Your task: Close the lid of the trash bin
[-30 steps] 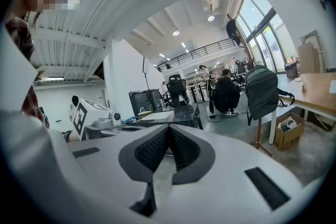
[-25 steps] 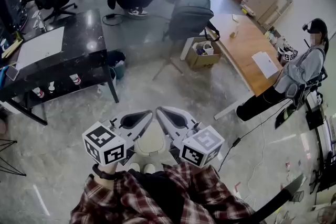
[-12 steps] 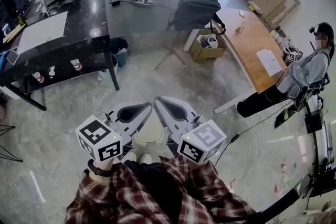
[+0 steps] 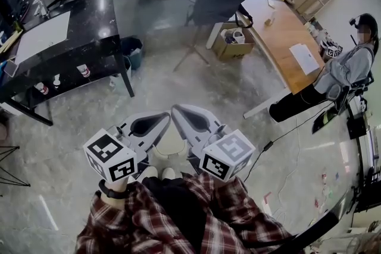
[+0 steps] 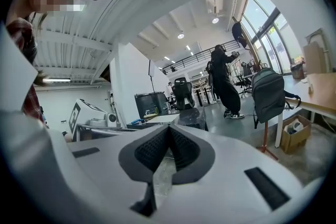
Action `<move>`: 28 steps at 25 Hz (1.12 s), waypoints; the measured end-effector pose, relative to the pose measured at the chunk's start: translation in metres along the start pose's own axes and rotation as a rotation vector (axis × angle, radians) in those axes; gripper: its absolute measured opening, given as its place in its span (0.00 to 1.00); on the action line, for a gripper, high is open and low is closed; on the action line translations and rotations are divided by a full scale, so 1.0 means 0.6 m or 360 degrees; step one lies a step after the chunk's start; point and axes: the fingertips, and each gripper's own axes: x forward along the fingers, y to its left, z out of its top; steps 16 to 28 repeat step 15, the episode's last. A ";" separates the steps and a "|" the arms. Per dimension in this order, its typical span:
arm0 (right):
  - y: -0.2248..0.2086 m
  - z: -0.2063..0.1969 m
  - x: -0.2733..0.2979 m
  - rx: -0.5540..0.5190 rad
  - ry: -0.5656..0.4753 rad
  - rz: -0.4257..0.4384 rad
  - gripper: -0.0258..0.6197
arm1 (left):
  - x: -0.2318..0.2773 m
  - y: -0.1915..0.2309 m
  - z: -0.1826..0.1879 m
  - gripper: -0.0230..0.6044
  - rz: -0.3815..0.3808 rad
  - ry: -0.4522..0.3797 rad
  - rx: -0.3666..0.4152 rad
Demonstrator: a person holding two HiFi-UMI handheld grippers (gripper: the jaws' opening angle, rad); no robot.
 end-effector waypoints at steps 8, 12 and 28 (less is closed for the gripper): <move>-0.008 -0.010 -0.005 0.0028 0.0022 -0.0034 0.06 | -0.004 0.003 -0.004 0.05 -0.0006 0.0007 -0.0030; -0.015 -0.015 -0.005 0.0034 0.0038 -0.0040 0.06 | 0.000 0.008 -0.009 0.05 -0.0005 0.0005 -0.0050; -0.024 -0.024 -0.002 0.0041 0.0056 -0.0043 0.06 | 0.005 0.014 -0.013 0.05 -0.0001 0.0001 -0.0062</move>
